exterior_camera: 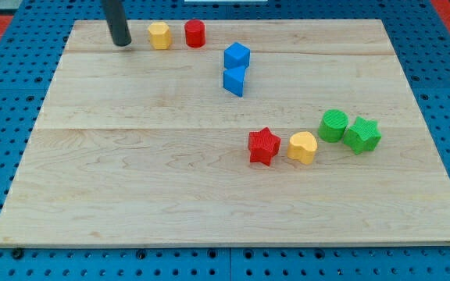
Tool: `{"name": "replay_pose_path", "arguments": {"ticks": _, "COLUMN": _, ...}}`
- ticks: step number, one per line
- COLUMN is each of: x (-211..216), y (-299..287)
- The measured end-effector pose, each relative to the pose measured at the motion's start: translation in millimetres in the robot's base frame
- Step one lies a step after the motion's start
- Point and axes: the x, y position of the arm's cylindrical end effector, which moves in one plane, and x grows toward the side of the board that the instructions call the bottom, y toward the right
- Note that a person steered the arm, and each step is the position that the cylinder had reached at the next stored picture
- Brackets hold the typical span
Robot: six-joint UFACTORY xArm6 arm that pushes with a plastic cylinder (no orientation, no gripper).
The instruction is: Move yellow heart bellow blue triangle
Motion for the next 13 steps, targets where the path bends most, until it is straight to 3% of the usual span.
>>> {"name": "replay_pose_path", "arguments": {"ticks": 2, "x": -6.3, "y": 64.9}}
{"name": "replay_pose_path", "arguments": {"ticks": 3, "x": 34.9, "y": 70.6}}
{"name": "replay_pose_path", "arguments": {"ticks": 5, "x": 230.9, "y": 179.3}}
{"name": "replay_pose_path", "arguments": {"ticks": 6, "x": 301.4, "y": 180.6}}
{"name": "replay_pose_path", "arguments": {"ticks": 7, "x": 326.3, "y": 240.4}}
{"name": "replay_pose_path", "arguments": {"ticks": 8, "x": 324.2, "y": 341.8}}
{"name": "replay_pose_path", "arguments": {"ticks": 9, "x": 292.3, "y": 381.1}}
{"name": "replay_pose_path", "arguments": {"ticks": 11, "x": 257.1, "y": 295.3}}
{"name": "replay_pose_path", "arguments": {"ticks": 13, "x": 204.3, "y": 155.1}}
